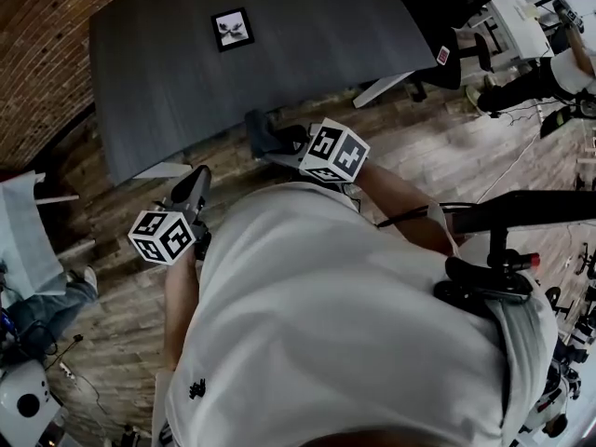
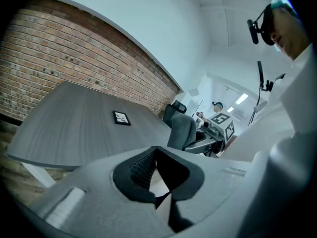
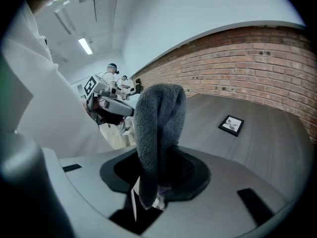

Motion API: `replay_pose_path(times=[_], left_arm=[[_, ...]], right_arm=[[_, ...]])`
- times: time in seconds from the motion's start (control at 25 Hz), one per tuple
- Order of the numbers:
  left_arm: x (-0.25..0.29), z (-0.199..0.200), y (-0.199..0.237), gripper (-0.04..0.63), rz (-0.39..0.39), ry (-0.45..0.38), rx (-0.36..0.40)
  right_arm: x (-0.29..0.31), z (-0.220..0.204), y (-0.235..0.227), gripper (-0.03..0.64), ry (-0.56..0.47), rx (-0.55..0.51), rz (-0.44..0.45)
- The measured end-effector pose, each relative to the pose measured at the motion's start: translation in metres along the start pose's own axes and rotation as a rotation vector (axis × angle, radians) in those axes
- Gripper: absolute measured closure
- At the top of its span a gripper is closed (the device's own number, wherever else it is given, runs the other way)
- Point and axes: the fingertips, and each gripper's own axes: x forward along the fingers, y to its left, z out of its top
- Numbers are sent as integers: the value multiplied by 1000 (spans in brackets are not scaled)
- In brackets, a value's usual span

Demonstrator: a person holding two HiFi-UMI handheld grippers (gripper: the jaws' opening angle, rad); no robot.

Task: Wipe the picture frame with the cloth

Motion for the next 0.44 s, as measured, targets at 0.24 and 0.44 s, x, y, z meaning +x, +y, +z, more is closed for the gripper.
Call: replay_pose_path(times=[0.24,0.44], left_arm=[[-2,-4,-2,583,11,-18,0],[9,-11,-12,583,-16,-23,-13]], right_arm=[[-7,-1,4,476,6,-29,-6],[-24,-15,4,476,22,-15,-39]])
